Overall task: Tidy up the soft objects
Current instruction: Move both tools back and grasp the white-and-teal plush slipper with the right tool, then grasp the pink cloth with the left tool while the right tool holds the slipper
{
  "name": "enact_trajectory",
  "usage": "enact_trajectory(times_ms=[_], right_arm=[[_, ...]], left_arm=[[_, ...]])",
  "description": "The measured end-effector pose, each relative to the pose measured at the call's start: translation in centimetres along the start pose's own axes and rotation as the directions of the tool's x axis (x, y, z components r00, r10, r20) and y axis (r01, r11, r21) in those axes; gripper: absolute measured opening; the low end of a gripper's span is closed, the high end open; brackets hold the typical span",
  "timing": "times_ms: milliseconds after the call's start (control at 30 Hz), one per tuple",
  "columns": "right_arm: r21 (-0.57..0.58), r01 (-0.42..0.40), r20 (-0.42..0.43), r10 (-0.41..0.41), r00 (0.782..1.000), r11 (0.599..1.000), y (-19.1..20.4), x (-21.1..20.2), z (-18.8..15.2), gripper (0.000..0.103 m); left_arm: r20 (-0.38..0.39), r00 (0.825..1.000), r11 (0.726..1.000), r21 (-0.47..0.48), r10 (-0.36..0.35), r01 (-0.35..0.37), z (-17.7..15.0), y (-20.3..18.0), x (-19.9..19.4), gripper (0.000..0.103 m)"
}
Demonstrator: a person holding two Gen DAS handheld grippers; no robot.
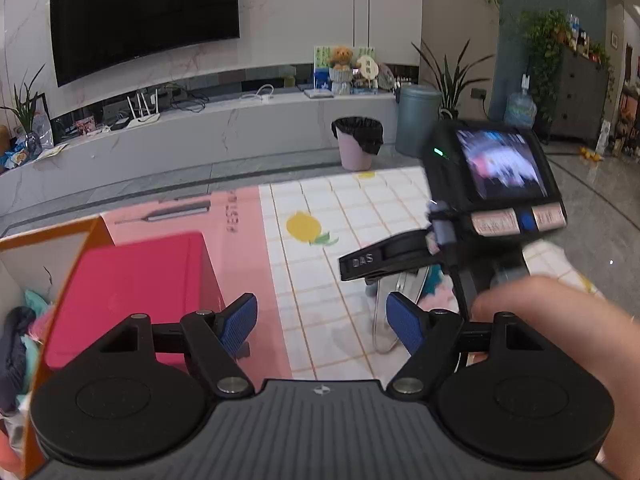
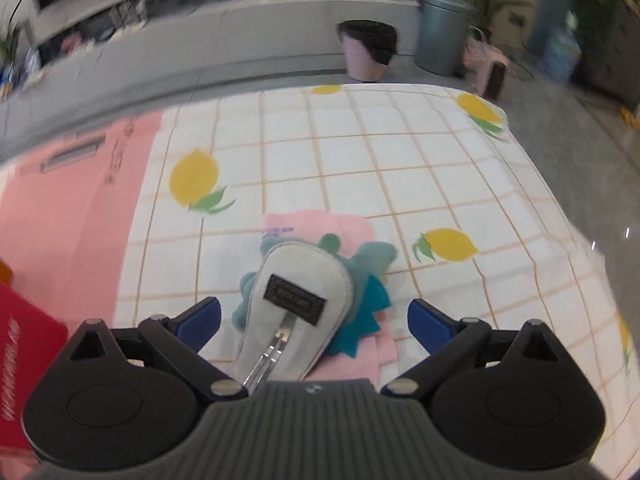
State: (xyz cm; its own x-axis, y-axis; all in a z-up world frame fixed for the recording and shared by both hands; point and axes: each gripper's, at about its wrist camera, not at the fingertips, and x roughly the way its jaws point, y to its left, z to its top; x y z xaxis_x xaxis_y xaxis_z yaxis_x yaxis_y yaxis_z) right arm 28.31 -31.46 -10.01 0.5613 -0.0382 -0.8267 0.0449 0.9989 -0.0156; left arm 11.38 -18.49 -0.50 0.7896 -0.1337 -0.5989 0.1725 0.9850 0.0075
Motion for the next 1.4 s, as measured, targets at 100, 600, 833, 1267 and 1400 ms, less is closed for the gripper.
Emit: enact_trajectory(times_ms=[100, 600, 833, 1267, 1400], right_arm=[[-0.077, 0.046, 0.011, -0.045, 0.999, 0.996, 1.0, 0.8, -0.3, 0.096], [-0.167, 0.105, 0.04, -0.1, 0.994, 0.98, 0.2, -2.7, -0.3, 0.064], [-0.167, 0.078, 0.002, -0.079, 0.997, 0.983, -2.8, -6.2, -0.8, 0.065], [-0.085, 0.124, -0.155, -0.136, 0.979, 0.989, -8.9, -2.7, -3.2, 0.07], [-0.097, 0.113, -0.169, -0.128, 0.977, 0.989, -8.5, -1.9, -3.1, 0.078]], left_arm=[[-0.02, 1.0, 1.0, 0.005, 0.004, -0.004, -1.0, -0.3, 0.8, 0.087], [-0.074, 0.997, 0.999, -0.004, 0.038, -0.038, -2.6, 0.0, 1.9, 0.086], [-0.076, 0.995, 0.997, -0.039, 0.057, -0.06, -2.5, 0.7, 1.3, 0.086], [-0.096, 0.994, 0.998, 0.008, 0.057, -0.057, -2.8, -0.5, 1.4, 0.086], [-0.103, 0.992, 0.998, 0.026, 0.067, -0.064, -3.0, -1.3, 1.8, 0.086]])
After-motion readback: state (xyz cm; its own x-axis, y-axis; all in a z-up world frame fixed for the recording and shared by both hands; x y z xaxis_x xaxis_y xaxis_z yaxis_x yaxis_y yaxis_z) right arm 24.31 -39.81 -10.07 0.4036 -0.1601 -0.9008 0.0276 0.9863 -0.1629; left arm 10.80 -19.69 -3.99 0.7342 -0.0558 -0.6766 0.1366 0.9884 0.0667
